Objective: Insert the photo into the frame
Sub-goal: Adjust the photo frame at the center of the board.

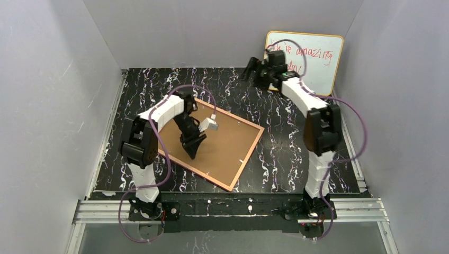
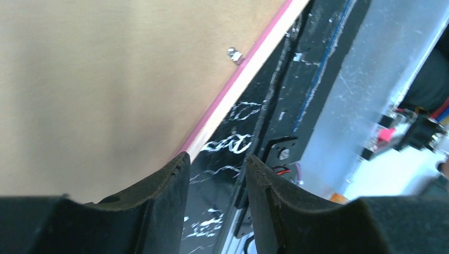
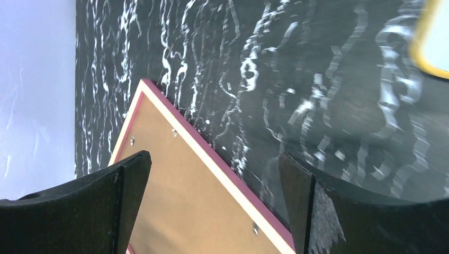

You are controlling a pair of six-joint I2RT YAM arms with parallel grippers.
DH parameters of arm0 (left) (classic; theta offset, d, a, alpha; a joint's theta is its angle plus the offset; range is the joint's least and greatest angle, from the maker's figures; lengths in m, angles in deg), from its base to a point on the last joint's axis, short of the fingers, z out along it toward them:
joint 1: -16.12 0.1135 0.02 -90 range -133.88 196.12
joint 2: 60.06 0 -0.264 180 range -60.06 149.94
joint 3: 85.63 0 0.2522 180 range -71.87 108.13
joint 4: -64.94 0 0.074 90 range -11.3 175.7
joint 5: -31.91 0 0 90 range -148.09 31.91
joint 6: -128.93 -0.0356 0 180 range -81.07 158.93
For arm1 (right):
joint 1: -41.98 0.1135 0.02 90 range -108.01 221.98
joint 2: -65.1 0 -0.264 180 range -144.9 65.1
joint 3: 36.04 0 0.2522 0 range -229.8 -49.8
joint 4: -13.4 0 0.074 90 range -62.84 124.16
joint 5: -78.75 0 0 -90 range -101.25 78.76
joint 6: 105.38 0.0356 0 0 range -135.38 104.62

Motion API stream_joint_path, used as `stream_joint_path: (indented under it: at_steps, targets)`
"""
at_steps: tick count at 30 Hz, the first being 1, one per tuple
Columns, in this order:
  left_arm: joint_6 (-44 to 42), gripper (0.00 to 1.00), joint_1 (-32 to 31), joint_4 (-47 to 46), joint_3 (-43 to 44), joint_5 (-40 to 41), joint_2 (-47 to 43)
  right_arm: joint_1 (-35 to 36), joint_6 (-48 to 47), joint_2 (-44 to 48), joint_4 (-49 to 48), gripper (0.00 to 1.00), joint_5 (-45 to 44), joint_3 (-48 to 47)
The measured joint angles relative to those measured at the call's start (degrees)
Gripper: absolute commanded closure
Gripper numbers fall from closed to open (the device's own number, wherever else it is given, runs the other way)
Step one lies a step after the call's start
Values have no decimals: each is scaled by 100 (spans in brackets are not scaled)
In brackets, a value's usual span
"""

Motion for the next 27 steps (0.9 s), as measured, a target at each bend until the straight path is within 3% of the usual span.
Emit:
stream_joint_path:
  at_steps: [3, 7, 14, 19, 27]
  targets:
    - [-28, 60, 352, 170, 627, 133, -63, -317, -39, 1152, 0, 1, -286, 944]
    - [214, 61, 1333, 105, 1692, 282, 76, -179, 33, 2730, -17, 1, -481, 2540]
    - [1366, 72, 3377, -1082, 3169, 719, 1196, 9, 450, 4465, 234, 1, -352, 5058]
    - [1821, 74, 4207, -1742, 2876, 1287, 1628, -20, 721, 5086, 332, 1, -157, 6030]
    - [1762, 74, 3993, -1862, 1668, 1226, 1440, -20, 1110, 5003, -76, 1, 308, 6708]
